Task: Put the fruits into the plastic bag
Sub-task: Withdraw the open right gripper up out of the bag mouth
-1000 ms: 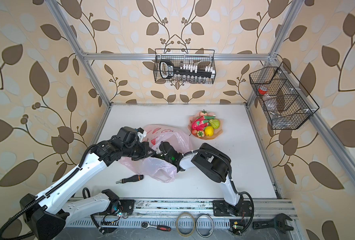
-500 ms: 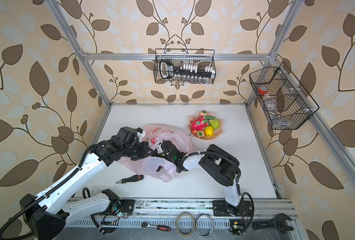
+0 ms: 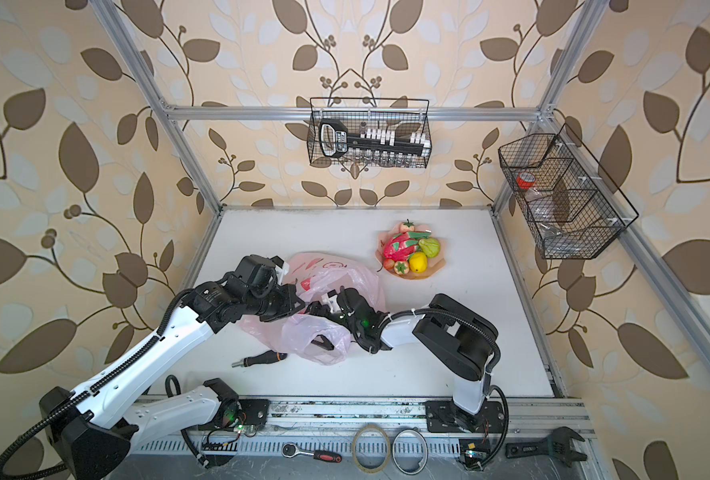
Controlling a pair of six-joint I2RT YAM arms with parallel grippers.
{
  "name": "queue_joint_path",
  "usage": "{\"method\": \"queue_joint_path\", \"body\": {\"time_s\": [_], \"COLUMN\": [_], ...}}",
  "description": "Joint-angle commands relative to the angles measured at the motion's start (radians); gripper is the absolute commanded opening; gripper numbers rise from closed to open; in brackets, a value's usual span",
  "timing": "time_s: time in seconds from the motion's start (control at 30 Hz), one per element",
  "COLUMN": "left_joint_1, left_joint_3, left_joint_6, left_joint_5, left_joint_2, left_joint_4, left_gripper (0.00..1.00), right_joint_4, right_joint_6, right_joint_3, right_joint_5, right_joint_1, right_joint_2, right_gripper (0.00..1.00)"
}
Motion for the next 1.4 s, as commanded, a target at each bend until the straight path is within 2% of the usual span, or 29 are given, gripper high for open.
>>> {"method": "queue_joint_path", "body": {"time_s": [0.0,0.2,0.6,1.37], "left_joint_1": [0.003,0.004,0.005,0.005], "left_joint_3": [0.035,0.039,0.047,0.025], "left_joint_6": [0.003,0.004,0.008,0.004], "left_joint_5": [-0.024,-0.022,0.001,0.005], "left_joint_2": [0.007,0.017,0.047,0.010], "left_joint_4": [-0.014,-0.006,0.015,0.027], "left_gripper": [0.00,0.00,0.00,0.00], "right_joint_4": [0.025,0.034,-0.126,-0.704], "right_joint_6": [0.015,0.016,-0.057,-0.320], "right_joint_3": [-0.029,-0.089,-0.191,-0.199], "right_joint_5": [0.019,0.048,0.090,0.136], "right_joint_1": [-0.002,-0.015,-0.063,-0.247], "right_joint_2": [-0.041,-0.092,-0.307,-0.728], "right_gripper": [0.94,0.94,0.95,0.97]}}
